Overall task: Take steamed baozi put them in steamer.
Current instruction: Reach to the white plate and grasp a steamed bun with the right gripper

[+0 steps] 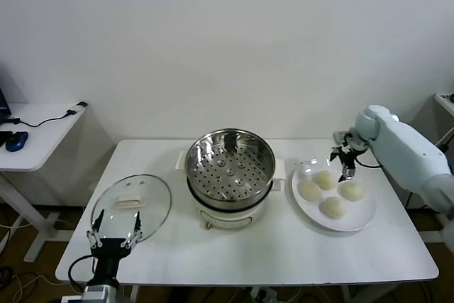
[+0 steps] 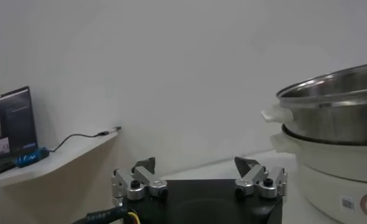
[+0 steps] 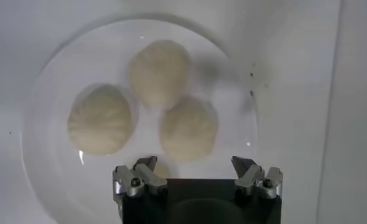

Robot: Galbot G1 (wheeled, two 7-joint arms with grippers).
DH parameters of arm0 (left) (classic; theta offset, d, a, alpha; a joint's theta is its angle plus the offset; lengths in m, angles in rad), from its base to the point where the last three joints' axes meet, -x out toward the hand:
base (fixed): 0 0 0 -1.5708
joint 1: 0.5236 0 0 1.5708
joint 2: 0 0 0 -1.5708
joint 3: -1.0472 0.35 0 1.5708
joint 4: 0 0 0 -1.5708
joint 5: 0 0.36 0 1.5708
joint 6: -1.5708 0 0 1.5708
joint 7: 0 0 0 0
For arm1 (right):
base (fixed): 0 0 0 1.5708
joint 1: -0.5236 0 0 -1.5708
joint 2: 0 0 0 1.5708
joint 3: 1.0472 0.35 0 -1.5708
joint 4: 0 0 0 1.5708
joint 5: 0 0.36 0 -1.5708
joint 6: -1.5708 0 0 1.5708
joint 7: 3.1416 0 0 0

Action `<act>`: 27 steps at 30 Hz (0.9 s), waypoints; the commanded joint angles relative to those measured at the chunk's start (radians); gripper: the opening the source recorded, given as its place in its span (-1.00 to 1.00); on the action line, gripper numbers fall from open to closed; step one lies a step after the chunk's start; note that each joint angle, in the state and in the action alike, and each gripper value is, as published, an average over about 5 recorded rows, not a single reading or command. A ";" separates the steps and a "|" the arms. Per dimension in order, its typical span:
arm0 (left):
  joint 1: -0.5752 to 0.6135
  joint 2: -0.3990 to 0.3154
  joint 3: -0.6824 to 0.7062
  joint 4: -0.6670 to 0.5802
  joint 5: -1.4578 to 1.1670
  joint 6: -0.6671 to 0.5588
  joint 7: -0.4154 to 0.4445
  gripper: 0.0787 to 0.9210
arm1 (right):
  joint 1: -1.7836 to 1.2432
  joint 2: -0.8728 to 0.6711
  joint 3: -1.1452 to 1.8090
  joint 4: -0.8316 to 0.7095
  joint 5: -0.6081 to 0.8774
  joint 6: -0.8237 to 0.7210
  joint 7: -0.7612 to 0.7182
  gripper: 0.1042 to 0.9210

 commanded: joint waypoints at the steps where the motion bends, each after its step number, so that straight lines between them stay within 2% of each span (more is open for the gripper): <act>1: 0.000 -0.001 0.002 0.005 -0.002 -0.001 0.001 0.77 | -0.013 0.082 0.011 -0.102 -0.050 0.012 -0.008 0.76; 14: 0.002 0.001 0.004 0.019 -0.007 -0.050 0.025 0.77 | -0.034 0.143 0.175 -0.198 -0.217 0.049 0.046 0.76; 22: 0.003 0.003 0.003 0.019 -0.007 -0.051 0.024 0.77 | -0.032 0.146 0.180 -0.210 -0.237 0.047 0.040 0.75; 27: 0.005 0.003 0.004 0.017 -0.008 -0.051 0.023 0.77 | -0.031 0.154 0.187 -0.220 -0.242 0.046 0.041 0.60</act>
